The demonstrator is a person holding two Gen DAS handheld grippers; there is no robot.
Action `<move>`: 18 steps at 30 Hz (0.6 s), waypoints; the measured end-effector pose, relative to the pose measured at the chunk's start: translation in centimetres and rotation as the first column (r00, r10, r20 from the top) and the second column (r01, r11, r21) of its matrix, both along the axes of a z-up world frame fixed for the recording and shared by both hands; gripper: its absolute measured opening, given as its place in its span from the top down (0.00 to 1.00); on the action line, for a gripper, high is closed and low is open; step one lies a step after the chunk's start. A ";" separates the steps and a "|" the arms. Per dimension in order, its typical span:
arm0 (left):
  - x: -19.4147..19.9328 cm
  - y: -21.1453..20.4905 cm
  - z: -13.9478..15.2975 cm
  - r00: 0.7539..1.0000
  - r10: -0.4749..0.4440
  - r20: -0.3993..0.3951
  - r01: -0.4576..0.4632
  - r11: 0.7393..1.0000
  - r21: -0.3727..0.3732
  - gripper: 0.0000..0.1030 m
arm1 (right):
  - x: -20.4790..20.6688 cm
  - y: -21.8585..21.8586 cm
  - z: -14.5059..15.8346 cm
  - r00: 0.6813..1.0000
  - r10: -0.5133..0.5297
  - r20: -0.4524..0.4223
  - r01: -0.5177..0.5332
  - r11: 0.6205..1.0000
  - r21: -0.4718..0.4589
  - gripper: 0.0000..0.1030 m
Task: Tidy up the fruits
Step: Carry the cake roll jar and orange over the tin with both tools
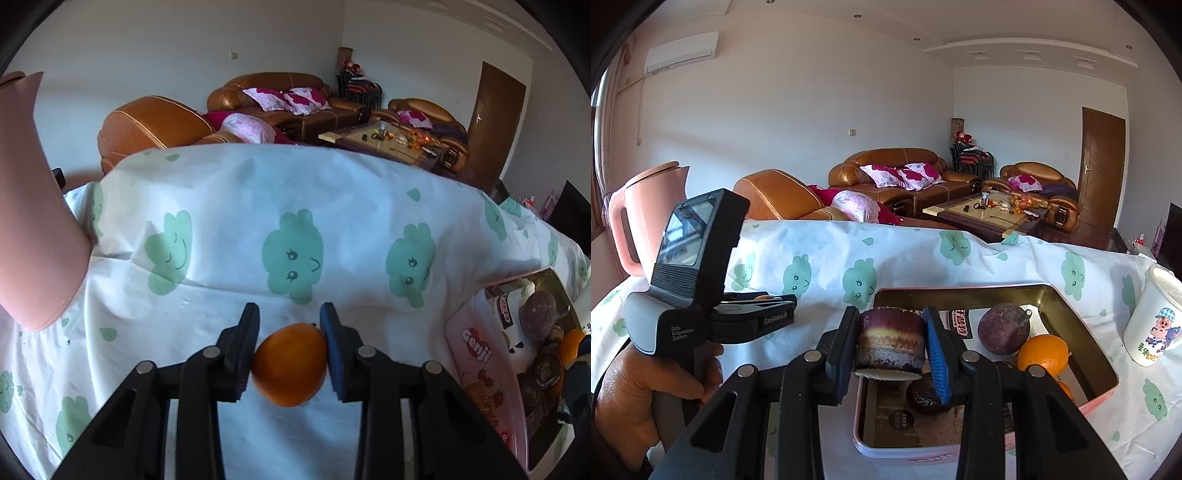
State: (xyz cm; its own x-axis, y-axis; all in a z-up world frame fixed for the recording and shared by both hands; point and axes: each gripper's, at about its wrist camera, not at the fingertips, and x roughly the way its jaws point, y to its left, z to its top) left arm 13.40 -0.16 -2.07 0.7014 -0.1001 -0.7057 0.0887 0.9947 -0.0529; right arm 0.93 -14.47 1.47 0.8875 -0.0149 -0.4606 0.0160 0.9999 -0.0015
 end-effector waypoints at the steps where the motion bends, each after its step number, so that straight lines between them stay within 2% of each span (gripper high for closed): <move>1: -0.6 0.5 0.2 0.999 0.021 0.031 -0.022 1.000 0.005 0.65 | -0.1 0.0 0.1 1.000 -0.005 0.010 0.005 1.000 -0.005 0.64; 3: -1.6 0.9 0.7 0.996 0.054 0.076 -0.055 0.998 0.022 0.65 | -0.4 0.1 0.2 0.999 -0.015 0.034 0.016 1.000 -0.015 0.64; 7: -3.3 1.4 0.8 0.990 0.084 0.112 -0.089 0.995 0.040 0.65 | -0.7 0.0 0.4 0.998 -0.023 0.052 0.024 1.000 -0.010 0.64; 18: -7.9 0.5 1.6 0.978 0.093 0.188 -0.106 0.993 0.058 0.65 | -1.2 0.3 0.1 0.999 -0.032 0.041 0.033 0.999 -0.028 0.64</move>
State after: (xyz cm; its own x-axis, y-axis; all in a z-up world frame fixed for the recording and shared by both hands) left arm 5.48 0.33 -0.50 0.8244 0.0203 -0.5657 -0.0092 0.9997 0.0224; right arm -0.31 -14.19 1.61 0.9044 -0.0565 -0.4229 0.0489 0.9984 -0.0288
